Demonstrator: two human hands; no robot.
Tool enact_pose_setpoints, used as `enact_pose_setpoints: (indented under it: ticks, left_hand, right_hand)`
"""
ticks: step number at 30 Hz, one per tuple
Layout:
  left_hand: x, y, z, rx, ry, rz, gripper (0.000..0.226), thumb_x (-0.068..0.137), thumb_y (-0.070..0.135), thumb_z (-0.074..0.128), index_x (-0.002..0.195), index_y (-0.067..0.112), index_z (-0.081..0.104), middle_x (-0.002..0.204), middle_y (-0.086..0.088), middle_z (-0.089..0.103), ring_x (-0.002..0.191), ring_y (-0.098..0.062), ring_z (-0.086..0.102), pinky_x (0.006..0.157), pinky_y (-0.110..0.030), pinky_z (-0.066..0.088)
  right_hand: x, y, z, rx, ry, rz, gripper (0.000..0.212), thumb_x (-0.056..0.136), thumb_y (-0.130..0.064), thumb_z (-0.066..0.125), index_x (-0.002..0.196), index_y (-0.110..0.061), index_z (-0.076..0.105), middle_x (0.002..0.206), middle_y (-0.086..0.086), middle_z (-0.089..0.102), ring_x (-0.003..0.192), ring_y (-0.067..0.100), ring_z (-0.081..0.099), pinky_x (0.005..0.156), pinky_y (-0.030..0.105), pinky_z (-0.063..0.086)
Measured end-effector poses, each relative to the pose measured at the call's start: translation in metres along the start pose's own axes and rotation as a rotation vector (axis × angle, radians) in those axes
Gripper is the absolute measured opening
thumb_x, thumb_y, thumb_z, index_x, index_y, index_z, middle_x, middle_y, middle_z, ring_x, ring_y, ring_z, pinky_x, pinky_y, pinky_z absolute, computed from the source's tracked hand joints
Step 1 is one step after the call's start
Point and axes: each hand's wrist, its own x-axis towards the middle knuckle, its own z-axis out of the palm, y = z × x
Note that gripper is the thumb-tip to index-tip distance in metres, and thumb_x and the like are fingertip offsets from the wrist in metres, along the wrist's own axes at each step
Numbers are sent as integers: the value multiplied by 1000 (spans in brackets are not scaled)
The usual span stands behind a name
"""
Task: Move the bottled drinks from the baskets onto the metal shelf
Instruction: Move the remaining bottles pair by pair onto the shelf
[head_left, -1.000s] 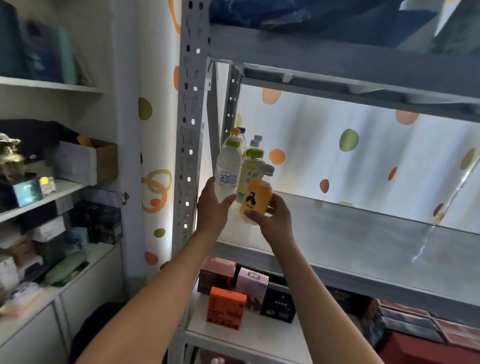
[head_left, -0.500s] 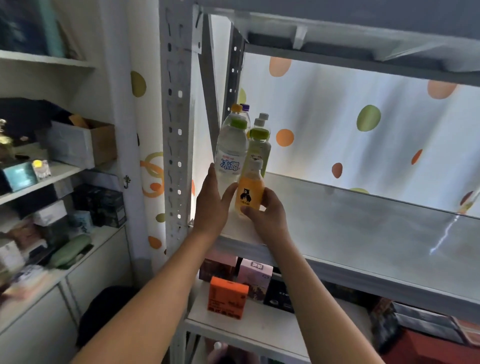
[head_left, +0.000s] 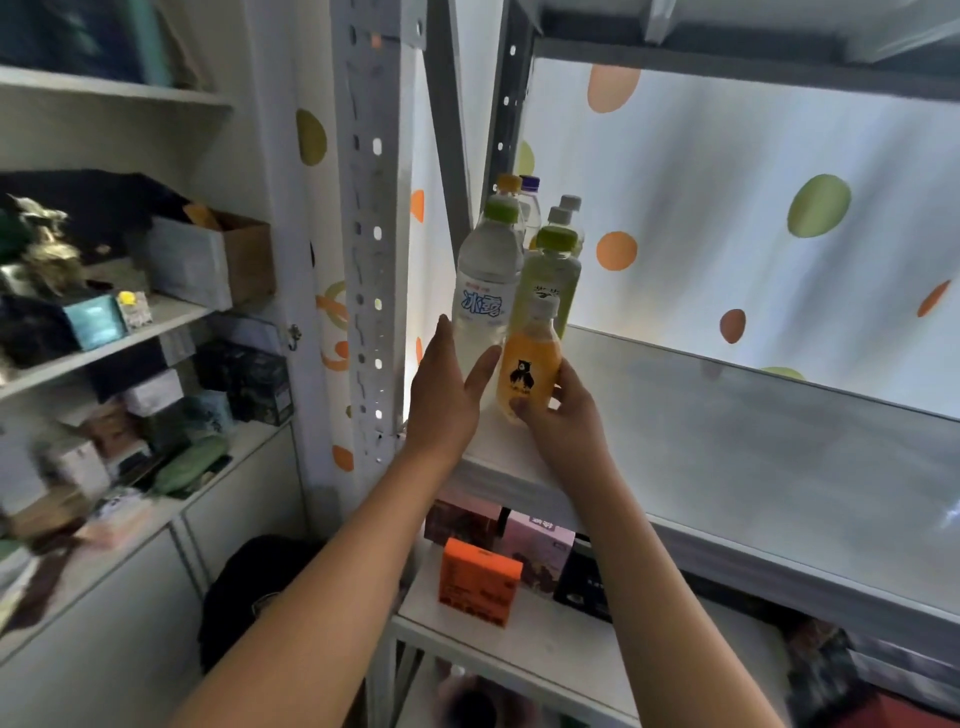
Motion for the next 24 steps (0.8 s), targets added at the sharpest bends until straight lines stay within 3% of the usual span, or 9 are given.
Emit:
enact_pose_setpoints:
  ticks: [4,7,10,13,15,16,18,20,24]
  left_hand:
    - [-6,-4,2,20,132,-6,74,91,57,54,148,13,35,147,-7,47,135,-21,43,111,-41,38]
    - [-16,-3,5,84,274,31,62,93,54,54,136,10,44,129,-7,58,118,-18,54,91,-26,43]
    - [-37,-4,6,218,355,108,34,97,30,49,121,6,51,115,-9,59,107,-20,53,85,-19,34]
    - [-80,-10,5,429,239,151,28,96,19,39,116,7,54,114,-9,57,111,-24,50,98,-27,35]
    - [-113,-15,3,642,118,211,38,102,24,30,129,8,51,135,-11,52,132,-30,42,115,-42,27]
    - [-125,-17,0,740,47,203,45,103,26,29,143,9,41,150,-11,40,143,-31,29,118,-46,22]
    - [-146,-17,-9,928,-105,135,58,103,28,32,155,13,11,162,-9,11,150,-26,8,121,-46,14]
    - [-169,-13,-22,1045,-203,75,63,101,28,32,155,15,2,164,-7,4,150,-23,-2,121,-46,6]
    - [-234,5,-60,1018,-156,-42,63,95,30,20,155,17,4,163,-5,1,150,-21,-5,121,-48,4]
  right_hand:
    - [-1,-2,-1,-16,2,43,56,82,-27,75,133,-22,52,117,-6,63,106,13,61,85,31,53]
    - [-10,-3,-6,-117,106,92,69,83,-33,77,141,-14,44,133,3,56,117,17,53,94,34,48]
    - [-38,0,-13,-244,207,13,59,91,-29,66,144,-12,47,142,6,55,126,21,54,103,36,47]
    - [-77,8,-23,-648,156,-227,39,99,-33,51,133,-16,58,137,3,60,121,21,58,100,36,46]
    - [-102,16,-33,-907,69,-335,42,104,-38,36,135,-18,55,140,5,56,130,23,51,111,40,35]
    - [-112,20,-37,-970,13,-332,47,105,-38,29,145,-18,45,151,7,46,141,25,40,118,43,24]
    - [-130,29,-45,-1024,-75,-313,57,106,-37,22,158,-16,16,166,8,15,154,26,8,124,46,-2]
    - [-147,36,-47,-1059,-122,-314,60,106,-37,16,158,-15,-2,167,6,-7,152,25,-14,123,48,-12]
    - [-189,36,-35,-929,-282,-340,59,107,-38,13,158,-14,-6,166,6,-14,150,20,-21,123,44,-12]
